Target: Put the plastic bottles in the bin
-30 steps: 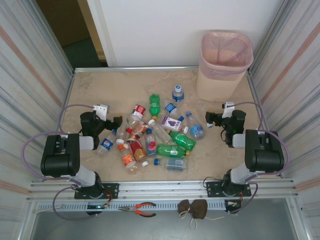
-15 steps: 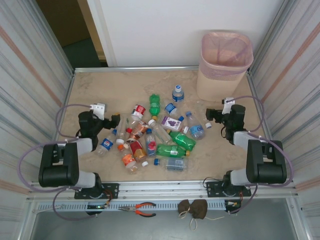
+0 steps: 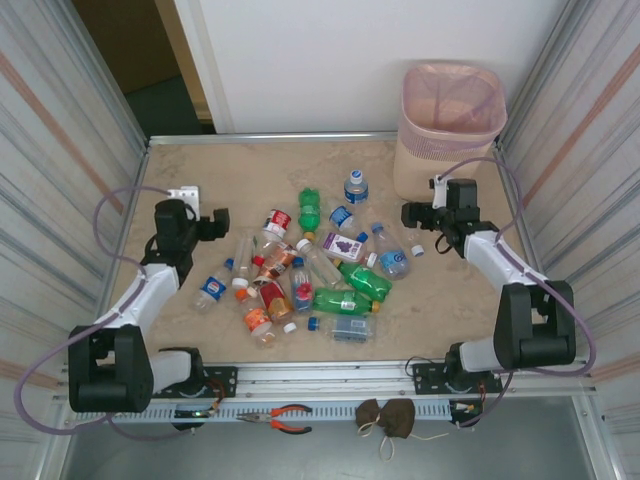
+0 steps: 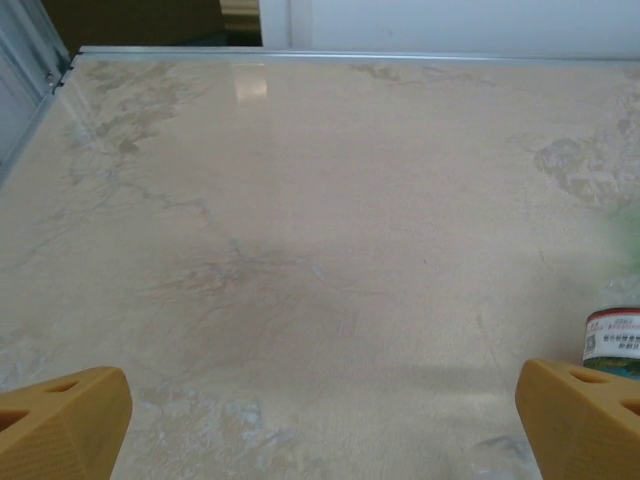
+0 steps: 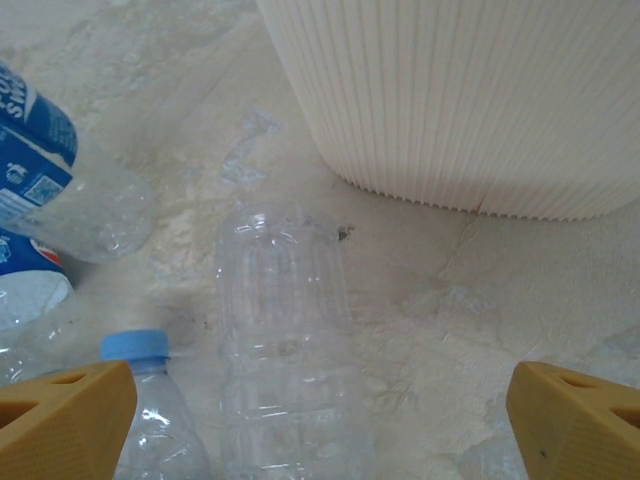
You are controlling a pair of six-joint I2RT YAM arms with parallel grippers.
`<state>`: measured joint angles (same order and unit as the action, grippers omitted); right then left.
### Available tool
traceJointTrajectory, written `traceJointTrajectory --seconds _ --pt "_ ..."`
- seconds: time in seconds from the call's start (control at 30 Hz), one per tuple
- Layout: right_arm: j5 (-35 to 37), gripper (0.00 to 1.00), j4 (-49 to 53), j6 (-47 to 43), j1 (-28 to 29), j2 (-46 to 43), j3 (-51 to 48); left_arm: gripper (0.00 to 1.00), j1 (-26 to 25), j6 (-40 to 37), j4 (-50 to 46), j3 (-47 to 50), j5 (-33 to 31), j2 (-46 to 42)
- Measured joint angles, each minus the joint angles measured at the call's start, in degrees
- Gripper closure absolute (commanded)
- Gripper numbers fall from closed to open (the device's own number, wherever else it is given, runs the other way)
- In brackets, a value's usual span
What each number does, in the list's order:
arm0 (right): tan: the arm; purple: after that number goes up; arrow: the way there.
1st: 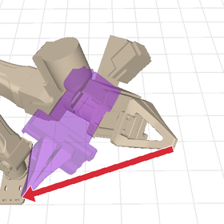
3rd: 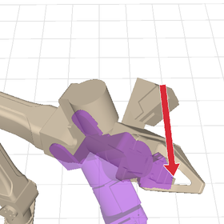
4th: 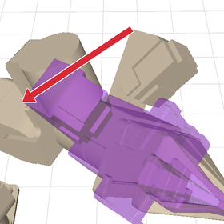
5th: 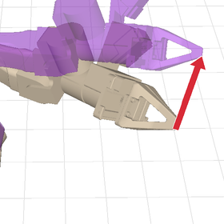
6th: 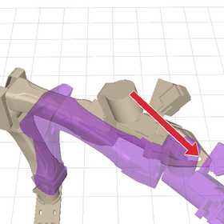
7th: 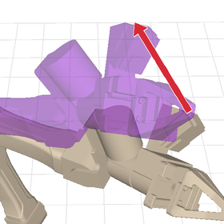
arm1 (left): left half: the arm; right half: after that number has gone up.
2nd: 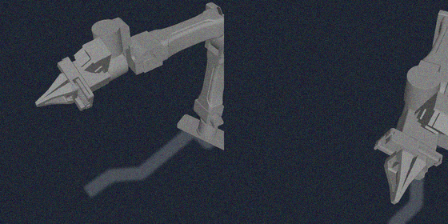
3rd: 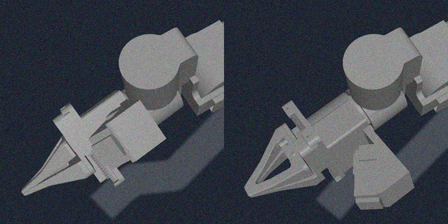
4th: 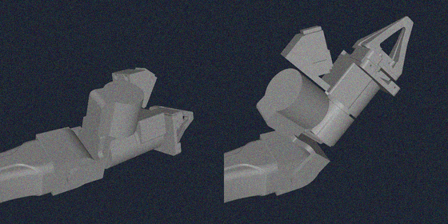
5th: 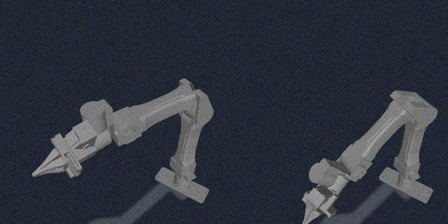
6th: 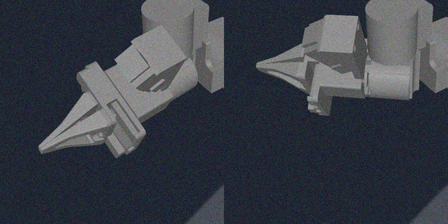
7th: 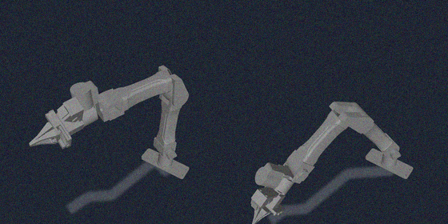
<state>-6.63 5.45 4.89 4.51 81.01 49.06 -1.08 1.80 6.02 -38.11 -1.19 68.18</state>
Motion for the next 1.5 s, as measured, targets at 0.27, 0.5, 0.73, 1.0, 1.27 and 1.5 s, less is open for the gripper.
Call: traceJointTrajectory --seconds 0.27,0.5,0.73,1.0,1.27,1.5 --pt "-0.4 0.10 10.3 -1.2 2.6 9.6 8.2 0.01 3.6 2.5 -20.7 -18.3 8.3 0.0" --pt "2.0 0.14 15.5 -3.0 5.2 18.6 16.8 0.01 8.5 -0.9 -33.3 -25.1 20.9 -0.5" --pt "4.1 0.19 17.9 -4.1 6.0 24.3 20.7 0.03 12.5 -1.6 -34.3 -19.7 28.2 -1.6" --pt "5.3 0.24 19.1 -4.1 6.4 27.6 22.6 0.03 12.7 -1.3 -33.3 -17.6 30.8 -3.8" --pt "5.8 0.32 20.0 -4.1 6.8 28.0 22.6 0.04 12.7 -1.4 -32.8 -17.6 30.8 -4.6" --pt "6.9 0.37 20.4 -4.3 7.4 27.7 22.6 0.03 12.7 -1.3 -32.3 -17.2 30.8 -4.6"
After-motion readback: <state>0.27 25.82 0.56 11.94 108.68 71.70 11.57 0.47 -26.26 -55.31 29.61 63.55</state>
